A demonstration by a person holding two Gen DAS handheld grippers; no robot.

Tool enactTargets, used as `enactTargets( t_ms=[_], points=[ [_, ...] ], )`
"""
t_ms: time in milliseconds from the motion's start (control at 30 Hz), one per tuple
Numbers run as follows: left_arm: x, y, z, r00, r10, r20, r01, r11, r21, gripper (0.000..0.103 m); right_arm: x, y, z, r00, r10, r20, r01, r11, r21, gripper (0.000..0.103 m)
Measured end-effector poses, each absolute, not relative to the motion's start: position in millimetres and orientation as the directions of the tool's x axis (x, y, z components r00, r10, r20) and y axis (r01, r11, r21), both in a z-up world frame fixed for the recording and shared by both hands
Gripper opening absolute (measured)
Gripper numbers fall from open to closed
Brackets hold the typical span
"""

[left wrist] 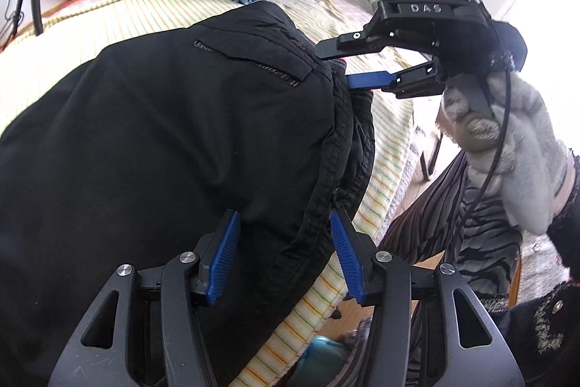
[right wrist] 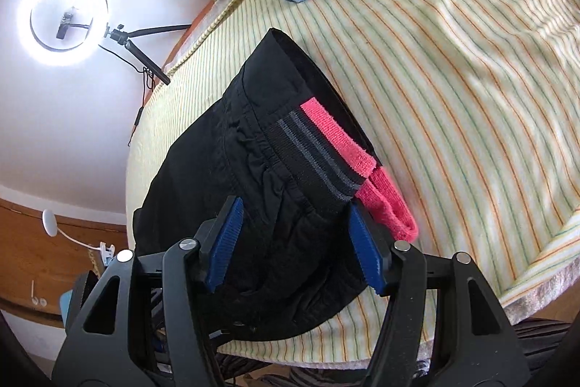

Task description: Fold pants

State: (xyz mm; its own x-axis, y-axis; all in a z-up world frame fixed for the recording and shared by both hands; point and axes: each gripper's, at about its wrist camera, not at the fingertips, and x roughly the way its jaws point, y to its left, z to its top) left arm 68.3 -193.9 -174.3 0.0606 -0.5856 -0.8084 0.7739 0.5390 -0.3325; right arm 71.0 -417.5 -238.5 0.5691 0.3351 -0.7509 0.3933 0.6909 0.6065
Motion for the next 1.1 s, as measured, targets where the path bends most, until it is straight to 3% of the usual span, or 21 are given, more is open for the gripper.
enactTargets(
  t_ms=[33, 167, 467, 500, 600, 933, 1100],
  points=[
    [67.9, -193.8, -173.5, 0.062, -0.586, -0.808, 0.771, 0.542, -0.334, 0.051, 72.4, -416.7, -239.1, 0.573, 0.322, -0.754, 0.395, 0.697, 0.598, 0.056],
    [58.6, -198.1, -166.9, 0.073, -0.586, -0.807, 0.795, 0.522, -0.308, 0.051, 72.6, -419.6, -241.4, 0.578, 0.295, -0.761, 0.419, 0.693, 0.587, 0.019],
    [45.7, -214.9, -170.9, 0.150, -0.541, -0.827, 0.846, 0.503, -0.176, 0.051, 46.9, -427.7, -226.0, 0.672, 0.304, -0.675, 0.368, 0.654, 0.661, 0.015],
    [44.9, -215.7, -171.8, 0.160, -0.535, -0.829, 0.851, 0.500, -0.158, 0.046, 43.8, -428.0, -221.9, 0.680, 0.304, -0.667, 0.359, 0.656, 0.664, 0.014],
    [45.4, -215.4, -170.7, 0.144, -0.561, -0.816, 0.862, 0.476, -0.175, 0.016, 35.4, -427.7, -214.3, 0.691, 0.299, -0.659, 0.346, 0.663, 0.664, 0.014],
    [40.2, -209.4, -153.3, 0.062, -0.639, -0.767, 0.851, 0.435, -0.293, 0.014, 3.2, -429.0, -201.0, 0.704, 0.276, -0.654, 0.324, 0.695, 0.642, 0.012],
    [37.4, -220.0, -173.6, 0.039, -0.601, -0.799, 0.855, 0.434, -0.285, 0.014, 6.1, -433.4, -234.1, 0.645, 0.264, -0.717, 0.383, 0.700, 0.602, 0.012]
  ],
)
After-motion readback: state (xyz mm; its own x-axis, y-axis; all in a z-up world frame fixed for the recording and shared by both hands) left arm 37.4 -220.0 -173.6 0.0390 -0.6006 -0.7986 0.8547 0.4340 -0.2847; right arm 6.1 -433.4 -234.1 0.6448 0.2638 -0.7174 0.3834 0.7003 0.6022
